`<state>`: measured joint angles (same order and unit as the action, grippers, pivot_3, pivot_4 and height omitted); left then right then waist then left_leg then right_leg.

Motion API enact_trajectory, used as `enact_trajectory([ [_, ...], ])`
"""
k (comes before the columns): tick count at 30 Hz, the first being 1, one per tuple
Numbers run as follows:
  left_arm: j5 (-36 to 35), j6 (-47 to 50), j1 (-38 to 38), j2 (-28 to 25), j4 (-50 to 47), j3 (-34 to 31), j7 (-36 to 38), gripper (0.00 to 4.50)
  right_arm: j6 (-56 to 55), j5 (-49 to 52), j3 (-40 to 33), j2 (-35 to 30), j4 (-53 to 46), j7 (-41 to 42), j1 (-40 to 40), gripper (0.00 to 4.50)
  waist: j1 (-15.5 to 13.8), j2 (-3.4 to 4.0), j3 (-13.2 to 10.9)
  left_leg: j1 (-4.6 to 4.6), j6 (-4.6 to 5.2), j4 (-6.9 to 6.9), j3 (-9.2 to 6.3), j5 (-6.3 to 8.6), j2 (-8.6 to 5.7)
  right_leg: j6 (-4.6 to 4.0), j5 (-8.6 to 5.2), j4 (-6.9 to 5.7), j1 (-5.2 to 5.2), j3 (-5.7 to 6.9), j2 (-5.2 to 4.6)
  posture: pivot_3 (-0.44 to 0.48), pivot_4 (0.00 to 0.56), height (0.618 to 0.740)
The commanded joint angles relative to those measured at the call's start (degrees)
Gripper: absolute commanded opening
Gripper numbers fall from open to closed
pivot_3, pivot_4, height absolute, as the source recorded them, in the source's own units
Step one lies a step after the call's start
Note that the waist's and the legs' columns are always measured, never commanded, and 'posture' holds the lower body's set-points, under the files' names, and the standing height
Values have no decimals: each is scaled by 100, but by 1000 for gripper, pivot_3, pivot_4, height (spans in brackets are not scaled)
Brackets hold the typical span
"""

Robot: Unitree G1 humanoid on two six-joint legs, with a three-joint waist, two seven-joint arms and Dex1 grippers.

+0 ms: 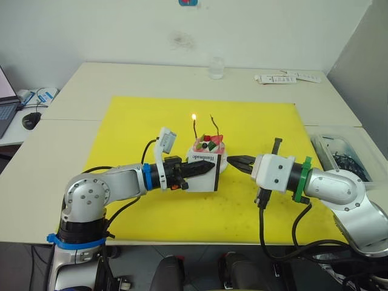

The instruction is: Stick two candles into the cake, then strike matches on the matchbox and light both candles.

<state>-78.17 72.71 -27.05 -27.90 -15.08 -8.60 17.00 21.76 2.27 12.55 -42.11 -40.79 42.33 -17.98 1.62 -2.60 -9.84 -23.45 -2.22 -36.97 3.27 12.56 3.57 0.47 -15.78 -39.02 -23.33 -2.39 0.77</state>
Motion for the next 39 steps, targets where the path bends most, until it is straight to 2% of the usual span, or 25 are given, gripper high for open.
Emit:
enact_trajectory([
  [1,-482,68,-123,-60,6,-123,-125,0,-222,-163,-25,60,-15,-64,0,17,0,0,0,0,0,0,0,0,1,0,0,0,0,0,0,0,150,740],
  [14,-1120,-63,-66,-224,-81,53,-430,0,-472,-449,181,237,194,51,-55,17,-6,0,0,0,-1,0,2,0,-1,0,0,-1,0,-1,-2,0,150,740],
  [23,-987,-237,-170,-9,-88,234,-366,0,-549,-488,394,358,268,241,-189,17,-9,0,0,0,-1,0,1,0,-1,-1,0,-1,0,0,-1,0,150,740],
  [27,-671,-395,-356,64,-97,318,-152,0,-802,-407,610,220,365,693,-118,17,-13,0,0,0,-1,0,2,0,-4,-1,0,0,0,0,-1,0,150,740],
  [30,330,-880,-1133,-510,155,245,688,0,-1430,144,243,-470,26,1487,443,17,-41,-3,-6,-2,-1,-1,1,0,-9,-1,0,1,0,2,0,0,150,740],
  [33,737,-1066,-1596,-957,437,52,1171,0,-1690,431,-134,-881,-34,1763,764,17,-88,-11,-12,-10,-1,-1,-1,0,-24,-6,-3,7,-1,23,17,0,150,740],
  [35,805,-1056,-1664,-1121,441,-28,1326,0,-1746,484,-275,-965,33,1794,803,17,-12,16,1,2,1,3,7,1,-22,-9,-5,7,-1,3,16,0,150,740],
  [39,512,-763,-1257,-1175,33,-121,1320,0,-1576,438,-375,-812,193,1581,610,17,20,12,-2,12,0,6,7,1,1,-3,-8,4,8,-6,3,0,150,740],
])
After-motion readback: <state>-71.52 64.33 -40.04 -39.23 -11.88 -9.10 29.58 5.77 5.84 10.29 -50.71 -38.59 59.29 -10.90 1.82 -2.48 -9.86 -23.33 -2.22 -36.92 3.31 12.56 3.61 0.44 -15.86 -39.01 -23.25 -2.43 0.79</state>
